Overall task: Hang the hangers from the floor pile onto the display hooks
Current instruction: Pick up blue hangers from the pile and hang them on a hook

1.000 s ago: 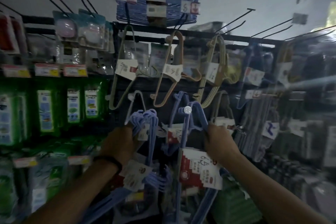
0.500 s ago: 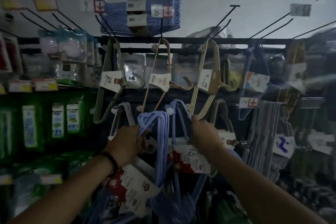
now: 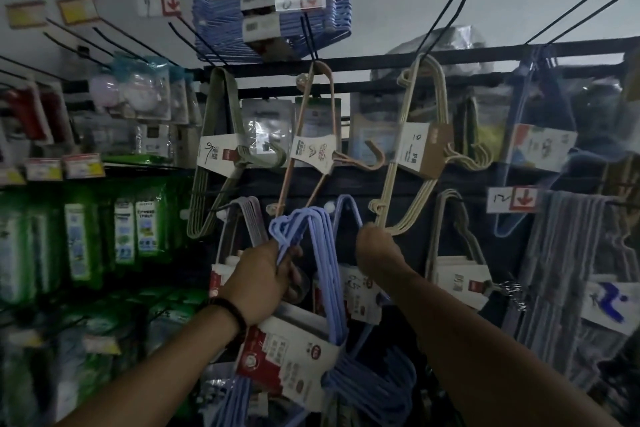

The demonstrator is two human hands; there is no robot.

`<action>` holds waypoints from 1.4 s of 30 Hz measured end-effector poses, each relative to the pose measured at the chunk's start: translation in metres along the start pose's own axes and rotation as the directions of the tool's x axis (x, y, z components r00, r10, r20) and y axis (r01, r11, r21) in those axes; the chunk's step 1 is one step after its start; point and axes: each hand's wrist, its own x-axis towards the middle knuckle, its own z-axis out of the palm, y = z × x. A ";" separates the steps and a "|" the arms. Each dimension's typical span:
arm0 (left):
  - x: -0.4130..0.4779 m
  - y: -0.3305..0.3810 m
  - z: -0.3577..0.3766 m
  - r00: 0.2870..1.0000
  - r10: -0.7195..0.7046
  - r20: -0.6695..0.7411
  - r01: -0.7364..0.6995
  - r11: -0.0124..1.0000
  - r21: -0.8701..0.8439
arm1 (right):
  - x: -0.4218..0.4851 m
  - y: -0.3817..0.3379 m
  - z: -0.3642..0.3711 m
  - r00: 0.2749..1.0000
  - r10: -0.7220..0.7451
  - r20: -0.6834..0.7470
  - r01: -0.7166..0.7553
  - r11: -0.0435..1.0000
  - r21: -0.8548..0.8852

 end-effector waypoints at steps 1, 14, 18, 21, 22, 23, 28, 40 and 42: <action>0.002 0.001 0.002 1.000 -0.015 0.003 0.015 1.000 -0.027 | 0.005 0.000 0.003 1.000 -0.009 0.015 0.009 1.000 0.001; 0.027 -0.017 0.030 0.994 -0.037 -0.098 0.044 0.997 0.070 | -0.041 0.015 -0.070 0.996 -0.004 0.092 -0.057 0.761 0.647; 0.028 -0.011 0.045 0.990 -0.031 -0.134 0.016 0.994 -0.108 | -0.111 -0.003 -0.087 0.974 -0.226 0.027 0.184 0.852 0.491; 0.027 0.001 0.054 0.992 -0.027 -0.120 0.005 0.985 -0.174 | -0.125 -0.016 -0.079 0.990 -0.142 -0.017 0.143 0.981 0.133; 0.028 0.003 0.056 0.994 -0.023 -0.109 0.002 0.981 -0.192 | -0.123 -0.018 -0.074 0.992 -0.112 -0.062 0.118 0.988 0.097; 0.027 0.008 0.057 0.996 -0.018 -0.091 0.001 0.984 -0.180 | -0.122 -0.018 -0.071 0.991 -0.091 -0.096 0.101 0.989 0.109; 0.025 0.006 0.059 0.996 0.093 0.007 -0.093 0.995 0.029 | -0.111 -0.008 -0.064 0.998 0.013 -0.068 -0.002 0.989 0.146; -0.009 -0.040 0.079 0.940 0.286 0.188 -0.342 0.788 0.512 | -0.063 -0.006 -0.031 0.989 0.074 -0.128 -0.035 0.957 0.287; -0.008 -0.041 0.080 0.941 0.286 0.182 -0.339 0.785 0.518 | -0.060 -0.005 -0.024 0.987 0.064 -0.151 -0.016 0.953 0.303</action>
